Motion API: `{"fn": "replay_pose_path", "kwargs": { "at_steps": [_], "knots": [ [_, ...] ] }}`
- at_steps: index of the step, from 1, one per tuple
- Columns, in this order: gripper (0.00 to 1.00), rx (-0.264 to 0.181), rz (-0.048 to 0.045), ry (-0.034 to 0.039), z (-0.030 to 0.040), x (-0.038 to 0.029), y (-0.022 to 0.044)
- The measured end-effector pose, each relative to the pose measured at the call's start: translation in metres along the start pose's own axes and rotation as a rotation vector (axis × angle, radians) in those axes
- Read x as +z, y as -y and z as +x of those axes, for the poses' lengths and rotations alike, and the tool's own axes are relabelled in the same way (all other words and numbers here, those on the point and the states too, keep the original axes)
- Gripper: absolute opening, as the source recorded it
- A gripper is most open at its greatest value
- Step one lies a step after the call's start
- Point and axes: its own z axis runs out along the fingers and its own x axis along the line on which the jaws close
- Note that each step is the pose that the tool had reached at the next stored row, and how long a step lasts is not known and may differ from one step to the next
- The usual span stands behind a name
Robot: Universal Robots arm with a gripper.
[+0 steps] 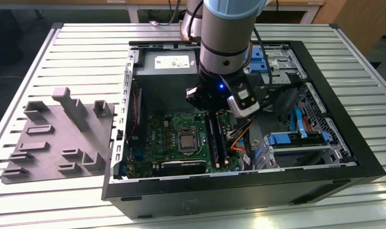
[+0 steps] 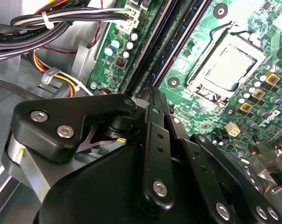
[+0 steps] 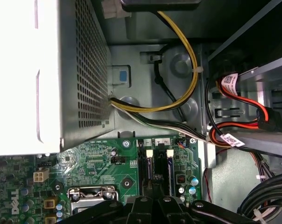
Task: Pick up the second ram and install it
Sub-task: 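Press down the second ram until it locks into place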
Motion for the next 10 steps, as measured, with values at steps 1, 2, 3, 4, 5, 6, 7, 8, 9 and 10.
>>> {"fn": "replay_pose_path", "kwargs": {
  "at_steps": [1,2,3,4,5,6,7,8,9,10],
  "knots": [
    [0.11,0.0,-0.0001,0.0,0.0,0.0,0.0004],
    [0.11,0.0,-0.0001,0.0,-0.0001,0.0,0.0008],
    [0.11,0.0,-0.0001,0.0,-0.0001,0.0,0.0013],
    [0.11,0.0,-0.0001,0.0,-0.0001,-0.0001,0.0017],
    [0.11,0.0,-0.0001,0.0,-0.0001,-0.0001,0.0022],
    [0.11,0.0,-0.0001,0.0,-0.0002,-0.0001,0.0026],
    [0.11,0.0,-0.0001,-0.0001,-0.0002,-0.0001,0.0031],
    [0.11,0.0,-0.0001,0.0,-0.0002,-0.0001,0.0036],
    [0.11,0.0,-0.0001,0.0,-0.0002,-0.0002,0.004],
    [0.11,0.0,-0.0001,0.0,-0.0003,-0.0002,0.0044]
  ]
}}
